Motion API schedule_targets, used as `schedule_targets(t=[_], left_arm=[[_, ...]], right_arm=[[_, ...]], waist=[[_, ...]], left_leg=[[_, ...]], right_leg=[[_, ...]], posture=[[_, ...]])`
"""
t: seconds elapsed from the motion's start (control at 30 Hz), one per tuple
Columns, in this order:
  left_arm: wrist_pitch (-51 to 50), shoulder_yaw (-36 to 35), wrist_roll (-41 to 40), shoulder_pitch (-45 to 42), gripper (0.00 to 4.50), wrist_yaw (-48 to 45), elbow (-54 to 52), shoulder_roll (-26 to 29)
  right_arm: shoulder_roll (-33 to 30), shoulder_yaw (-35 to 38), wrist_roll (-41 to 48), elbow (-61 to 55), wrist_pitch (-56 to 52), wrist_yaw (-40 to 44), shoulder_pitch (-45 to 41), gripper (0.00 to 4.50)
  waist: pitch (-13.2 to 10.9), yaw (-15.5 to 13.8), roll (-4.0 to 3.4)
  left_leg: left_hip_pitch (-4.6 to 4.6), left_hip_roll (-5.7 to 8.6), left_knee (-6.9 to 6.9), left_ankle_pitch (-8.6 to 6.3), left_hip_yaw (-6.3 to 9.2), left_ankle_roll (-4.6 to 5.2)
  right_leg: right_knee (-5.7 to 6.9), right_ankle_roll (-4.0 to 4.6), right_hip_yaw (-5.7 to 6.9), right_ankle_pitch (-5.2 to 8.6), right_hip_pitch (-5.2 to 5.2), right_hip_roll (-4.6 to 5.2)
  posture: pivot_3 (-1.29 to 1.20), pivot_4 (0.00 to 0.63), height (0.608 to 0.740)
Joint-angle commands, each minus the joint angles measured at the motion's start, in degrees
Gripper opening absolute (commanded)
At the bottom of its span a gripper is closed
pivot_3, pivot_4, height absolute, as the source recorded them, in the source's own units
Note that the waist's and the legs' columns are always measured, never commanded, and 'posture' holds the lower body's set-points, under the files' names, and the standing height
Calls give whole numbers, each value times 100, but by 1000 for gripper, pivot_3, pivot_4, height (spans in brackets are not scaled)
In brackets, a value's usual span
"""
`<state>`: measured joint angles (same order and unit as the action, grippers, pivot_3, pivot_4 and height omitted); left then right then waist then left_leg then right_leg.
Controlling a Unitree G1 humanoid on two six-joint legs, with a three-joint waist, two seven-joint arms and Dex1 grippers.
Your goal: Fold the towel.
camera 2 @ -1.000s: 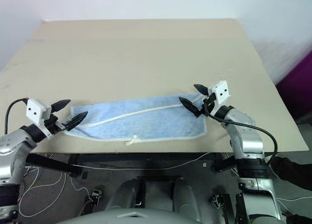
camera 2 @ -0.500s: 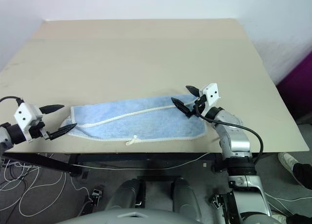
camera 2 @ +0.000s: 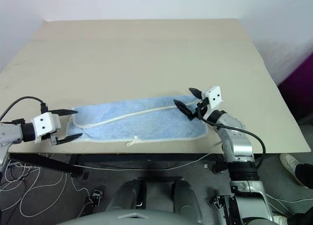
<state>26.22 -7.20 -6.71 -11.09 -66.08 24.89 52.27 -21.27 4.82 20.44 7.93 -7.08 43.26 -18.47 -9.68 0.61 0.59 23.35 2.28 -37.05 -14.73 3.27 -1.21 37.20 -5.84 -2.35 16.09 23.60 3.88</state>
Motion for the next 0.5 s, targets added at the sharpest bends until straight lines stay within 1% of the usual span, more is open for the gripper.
schedule_targets(t=[0.03,0.13,0.23,0.37,0.5], left_arm=[[109,126,-1,-159,4482,-42,137,-17],[184,145,-20,-305,4482,-130,358,36],[128,115,-223,-377,4482,-373,459,69],[-316,-52,-806,-332,4482,-843,263,93],[-614,-133,-1000,-411,4482,-837,208,60]], right_arm=[[-48,103,76,-304,41,-25,-22,4500],[-45,99,71,-305,47,-48,-21,4500],[-34,91,68,-331,40,-70,-19,4500],[-41,101,74,-348,39,-83,-1,4500],[-53,106,77,-347,41,-90,6,4500]], waist=[[0,0,0],[1,-7,-1],[1,0,-1],[0,20,-1],[0,24,-1]], left_leg=[[0,0,-1,0,0,0],[0,0,-1,0,0,1],[-2,0,-4,0,1,1],[-2,0,-3,0,1,1],[-2,-2,-3,0,1,1]], right_leg=[[0,0,2,0,0,-1],[1,0,5,0,-1,-7],[2,0,7,0,-5,-10],[2,-1,6,0,-3,-13],[3,-1,6,0,-2,-16]], posture=[[0,150,740],[0,150,740],[0,150,740],[0,150,740],[0,150,740]])
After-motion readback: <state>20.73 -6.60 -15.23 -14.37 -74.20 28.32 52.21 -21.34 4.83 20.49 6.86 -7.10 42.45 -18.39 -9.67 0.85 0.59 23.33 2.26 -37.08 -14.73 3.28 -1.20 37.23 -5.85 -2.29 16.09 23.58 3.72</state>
